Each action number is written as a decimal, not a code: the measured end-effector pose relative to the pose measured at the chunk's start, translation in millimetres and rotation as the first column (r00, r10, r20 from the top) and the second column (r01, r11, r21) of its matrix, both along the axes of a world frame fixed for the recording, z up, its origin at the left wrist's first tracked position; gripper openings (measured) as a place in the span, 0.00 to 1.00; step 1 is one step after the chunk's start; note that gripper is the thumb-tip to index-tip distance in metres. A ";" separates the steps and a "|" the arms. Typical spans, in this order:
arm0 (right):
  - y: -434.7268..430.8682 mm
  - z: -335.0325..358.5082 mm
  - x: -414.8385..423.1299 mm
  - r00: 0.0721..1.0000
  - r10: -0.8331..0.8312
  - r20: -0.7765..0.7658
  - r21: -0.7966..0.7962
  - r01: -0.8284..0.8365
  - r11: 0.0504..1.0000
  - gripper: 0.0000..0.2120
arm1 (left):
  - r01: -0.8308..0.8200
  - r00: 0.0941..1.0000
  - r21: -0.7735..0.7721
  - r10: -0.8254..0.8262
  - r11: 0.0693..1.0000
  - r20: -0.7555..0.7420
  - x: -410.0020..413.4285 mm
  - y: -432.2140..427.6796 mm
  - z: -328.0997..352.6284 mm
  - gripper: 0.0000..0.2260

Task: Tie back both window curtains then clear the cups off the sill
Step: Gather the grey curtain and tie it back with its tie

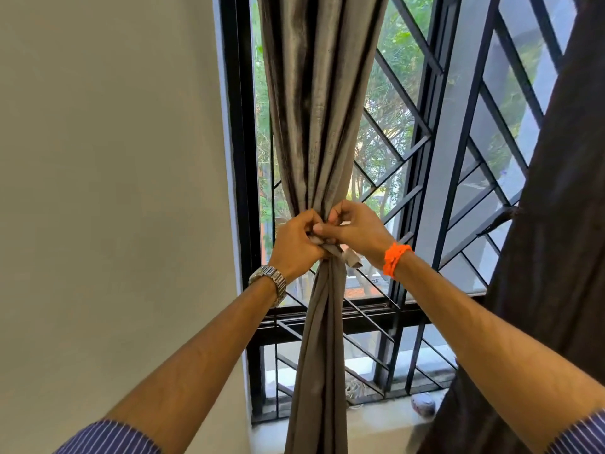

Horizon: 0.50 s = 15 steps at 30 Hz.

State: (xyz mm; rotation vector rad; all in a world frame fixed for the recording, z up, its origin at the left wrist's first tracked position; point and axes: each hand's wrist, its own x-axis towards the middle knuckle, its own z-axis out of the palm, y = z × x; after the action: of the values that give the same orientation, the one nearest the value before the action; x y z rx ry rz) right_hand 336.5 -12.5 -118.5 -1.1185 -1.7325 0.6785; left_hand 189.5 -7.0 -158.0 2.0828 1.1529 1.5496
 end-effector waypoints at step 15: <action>0.3 -4.7 26.9 0.926 0.117 0.359 0.376 -0.259 0.890 0.07 | 0.058 0.998 -0.119 -0.058 0.991 0.006 -5.4 14.9 0.3 0.10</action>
State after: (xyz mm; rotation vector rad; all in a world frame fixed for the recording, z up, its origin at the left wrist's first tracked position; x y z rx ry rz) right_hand 363.4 -12.3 -123.2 -0.7936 -2.1683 0.2143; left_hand 184.2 7.9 -157.7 2.0184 1.1443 1.4208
